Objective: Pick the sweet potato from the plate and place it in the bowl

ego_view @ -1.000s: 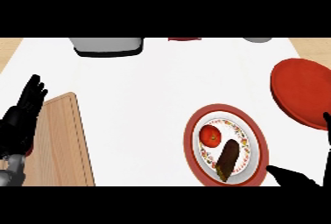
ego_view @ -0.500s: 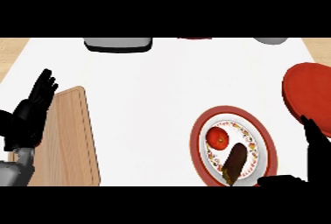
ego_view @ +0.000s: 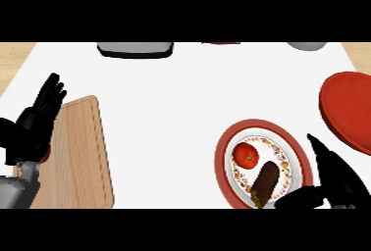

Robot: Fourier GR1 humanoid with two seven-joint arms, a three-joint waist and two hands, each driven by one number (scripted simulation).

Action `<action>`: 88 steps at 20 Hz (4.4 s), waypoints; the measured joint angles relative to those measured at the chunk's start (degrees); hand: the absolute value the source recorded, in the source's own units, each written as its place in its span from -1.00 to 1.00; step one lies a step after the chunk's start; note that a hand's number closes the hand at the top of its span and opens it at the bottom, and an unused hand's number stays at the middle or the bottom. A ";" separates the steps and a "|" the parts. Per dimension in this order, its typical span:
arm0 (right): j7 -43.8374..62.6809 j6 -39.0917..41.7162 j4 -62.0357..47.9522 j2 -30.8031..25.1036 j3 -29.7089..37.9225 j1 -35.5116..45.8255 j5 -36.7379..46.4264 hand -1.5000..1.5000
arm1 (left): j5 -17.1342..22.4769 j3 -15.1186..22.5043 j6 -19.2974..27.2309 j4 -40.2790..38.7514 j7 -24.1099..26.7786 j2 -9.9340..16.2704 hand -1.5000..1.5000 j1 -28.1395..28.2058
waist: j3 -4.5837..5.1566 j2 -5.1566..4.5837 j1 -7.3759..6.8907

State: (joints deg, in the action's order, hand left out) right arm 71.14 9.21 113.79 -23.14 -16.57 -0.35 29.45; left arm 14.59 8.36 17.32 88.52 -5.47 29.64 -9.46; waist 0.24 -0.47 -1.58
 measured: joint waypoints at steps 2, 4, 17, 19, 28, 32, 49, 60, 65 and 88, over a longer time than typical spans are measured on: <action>-0.07 1.31 -1.96 0.48 0.24 0.39 -2.15 -1.00 | -0.48 0.20 0.33 -0.63 0.42 -0.60 0.00 -0.15 | 0.00 -0.01 0.22; -0.07 2.16 -3.74 1.13 0.36 0.10 -3.99 -1.00 | -0.58 0.02 0.14 -0.87 0.24 -0.46 0.00 -0.24 | 0.00 0.06 0.40; -0.53 6.01 -12.10 1.62 -2.59 6.71 1.04 -1.00 | -1.12 -1.00 -0.78 -2.46 0.54 -1.34 0.00 -0.50 | -0.07 0.41 0.83; -0.48 6.19 -13.04 3.22 -3.31 6.60 2.27 -1.00 | -1.21 -1.27 -0.98 -2.74 1.15 -1.55 0.00 0.04 | -0.07 0.44 0.95; -0.37 6.62 -16.58 10.37 -4.01 5.63 6.02 -1.00 | -1.79 -1.99 -0.83 -0.61 0.23 -1.92 0.00 1.36 | 0.00 0.67 1.15; -0.93 6.37 -16.83 12.20 -3.88 4.35 8.47 -1.00 | -1.78 -2.64 -1.62 -0.28 -0.37 -1.52 0.00 1.27 | 0.07 0.77 1.36; -7.48 6.86 -25.94 17.02 2.50 5.63 15.23 1.00 | -3.08 -4.90 -4.06 -0.78 0.43 -3.06 0.00 1.91 | 0.90 1.27 1.59; -14.63 6.42 -26.55 15.03 2.60 6.00 22.17 1.00 | -5.18 -5.72 -4.25 -1.20 0.30 -4.73 0.00 1.41 | 0.59 1.20 1.67; -35.04 10.75 -20.75 6.85 -5.92 6.58 20.21 1.00 | -5.33 -5.32 -4.42 -1.61 -0.02 -5.04 0.00 1.13 | -0.09 1.03 1.08; -77.44 6.31 -5.19 -20.16 37.59 -0.03 -13.90 1.00 | -6.78 -7.04 -4.60 0.23 -2.01 -5.97 0.00 1.39 | -0.26 0.61 2.28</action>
State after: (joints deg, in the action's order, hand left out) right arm -6.31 15.52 108.60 -43.30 21.02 -0.38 15.55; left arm 7.81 1.31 12.72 88.74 -7.48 23.66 -8.07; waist -0.02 0.14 0.70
